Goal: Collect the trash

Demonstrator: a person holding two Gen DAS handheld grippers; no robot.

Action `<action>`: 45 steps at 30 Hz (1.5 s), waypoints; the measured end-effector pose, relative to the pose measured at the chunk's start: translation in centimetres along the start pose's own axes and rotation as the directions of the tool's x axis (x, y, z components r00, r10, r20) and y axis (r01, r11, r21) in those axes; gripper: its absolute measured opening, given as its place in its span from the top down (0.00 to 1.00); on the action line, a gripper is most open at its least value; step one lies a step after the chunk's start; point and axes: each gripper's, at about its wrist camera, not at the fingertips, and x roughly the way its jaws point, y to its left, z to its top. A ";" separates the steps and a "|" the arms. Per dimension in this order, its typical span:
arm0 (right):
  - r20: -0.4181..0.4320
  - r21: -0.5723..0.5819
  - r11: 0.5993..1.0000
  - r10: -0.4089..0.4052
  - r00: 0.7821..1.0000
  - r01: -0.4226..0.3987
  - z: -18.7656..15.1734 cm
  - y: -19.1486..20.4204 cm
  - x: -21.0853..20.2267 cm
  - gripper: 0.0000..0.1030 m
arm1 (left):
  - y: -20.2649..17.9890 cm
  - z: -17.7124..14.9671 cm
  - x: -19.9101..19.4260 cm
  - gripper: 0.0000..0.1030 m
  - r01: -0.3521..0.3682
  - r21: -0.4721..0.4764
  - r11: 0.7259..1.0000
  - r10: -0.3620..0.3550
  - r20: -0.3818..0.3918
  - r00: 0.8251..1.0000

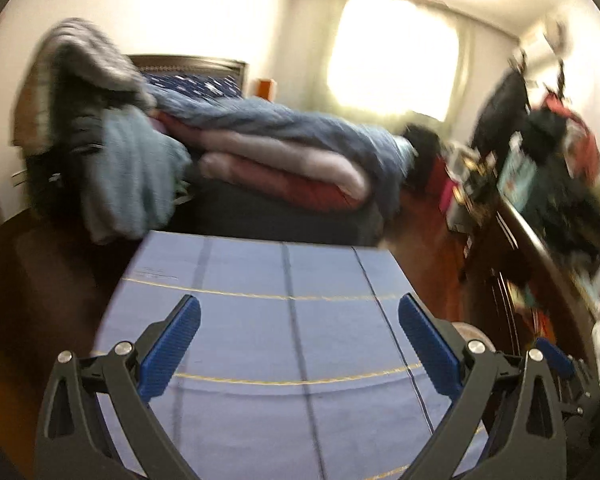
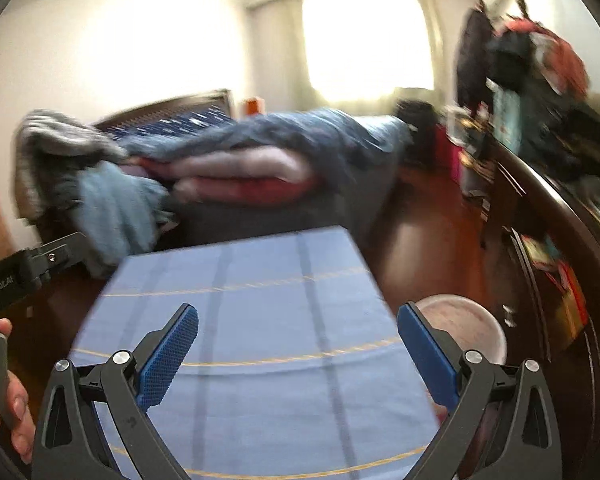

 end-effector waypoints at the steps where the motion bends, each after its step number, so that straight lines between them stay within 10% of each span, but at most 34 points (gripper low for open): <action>1: 0.026 -0.011 1.000 0.026 0.999 -0.026 0.3 1.3 -1.3 0.04 | 0.5 0.2 -1.3 0.03 -0.008 -0.010 1.000 0.009 0.023 1.000; 12: 0.166 -0.134 0.991 0.038 0.985 -0.016 0.5 8.3 -7.9 0.04 | 4.4 0.6 -12.9 0.03 -0.113 -0.033 0.993 0.117 0.214 0.970; 45: 0.371 -0.068 0.993 -0.064 0.927 0.096 3.6 5.9 -16.1 0.04 | 1.7 0.9 -21.3 0.03 -0.115 0.023 0.993 0.098 0.377 0.921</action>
